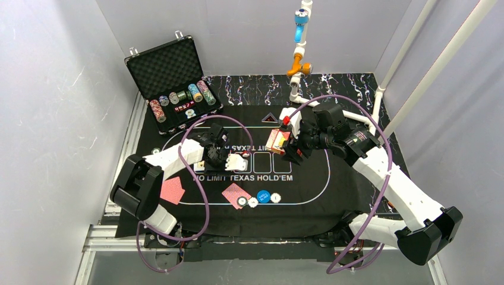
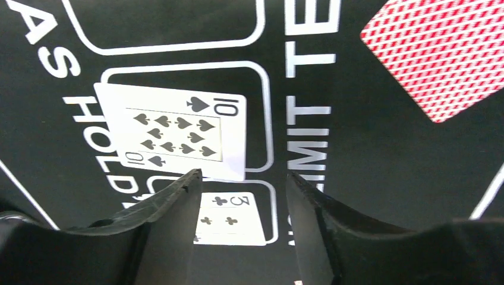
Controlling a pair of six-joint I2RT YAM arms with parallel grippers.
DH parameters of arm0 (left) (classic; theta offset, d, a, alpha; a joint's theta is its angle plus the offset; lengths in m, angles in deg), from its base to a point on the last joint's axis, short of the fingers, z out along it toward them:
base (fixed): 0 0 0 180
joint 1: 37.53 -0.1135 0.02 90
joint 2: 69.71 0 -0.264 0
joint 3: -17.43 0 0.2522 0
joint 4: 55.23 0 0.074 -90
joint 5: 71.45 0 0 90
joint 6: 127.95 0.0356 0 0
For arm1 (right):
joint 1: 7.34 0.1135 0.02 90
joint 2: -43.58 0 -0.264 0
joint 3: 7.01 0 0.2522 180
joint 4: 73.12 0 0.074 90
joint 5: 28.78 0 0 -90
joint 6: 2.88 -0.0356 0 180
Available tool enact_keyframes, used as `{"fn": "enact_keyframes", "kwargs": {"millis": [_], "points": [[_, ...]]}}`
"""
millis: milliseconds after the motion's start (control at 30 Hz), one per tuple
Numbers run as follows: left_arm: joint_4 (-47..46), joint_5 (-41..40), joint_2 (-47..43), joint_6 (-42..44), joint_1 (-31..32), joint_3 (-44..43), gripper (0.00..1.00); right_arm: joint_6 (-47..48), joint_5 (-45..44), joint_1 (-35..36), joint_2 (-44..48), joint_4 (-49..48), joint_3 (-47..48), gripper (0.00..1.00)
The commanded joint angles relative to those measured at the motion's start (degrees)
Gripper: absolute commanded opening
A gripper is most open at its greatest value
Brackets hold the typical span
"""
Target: Distribute texas hold em gaming equipment
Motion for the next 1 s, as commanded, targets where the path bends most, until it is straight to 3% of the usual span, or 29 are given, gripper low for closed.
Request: {"fn": "enact_keyframes", "kwargs": {"millis": [0,133,233,567,767,967], "points": [[6.5,4.1,-0.3,-3.5,0.3,-2.8,0.55,-0.4,1.5,-0.4,0.6,-2.6,1.4,0.01],[11.5,7.4,-2.7,-7.4,-0.2,-7.1,0.61,-0.1,1.5,-0.4,0.8,-2.4,1.6,0.01],[16.2,13.2,-4.0,-15.5,-2.0,-13.3,0.64,0.2,1.5,-0.4,1.0,-2.4,1.7,0.01],[18.4,38.6,-1.9,-58.1,-3.6,-35.9,0.76,1.3,3.5,-0.4,1.7,-3.7,0.6,0.01],[6.3,52.8,0.5,-84.1,-3.4,-35.4,0.86,2.3,4.2,0.0,2.0,-4.2,0.5,0.01],[1.7,53.3,1.5,-89.6,-1.4,-33.4,0.84,2.6,4.4,0.6,1.8,-4.9,0.7,0.01]]}}
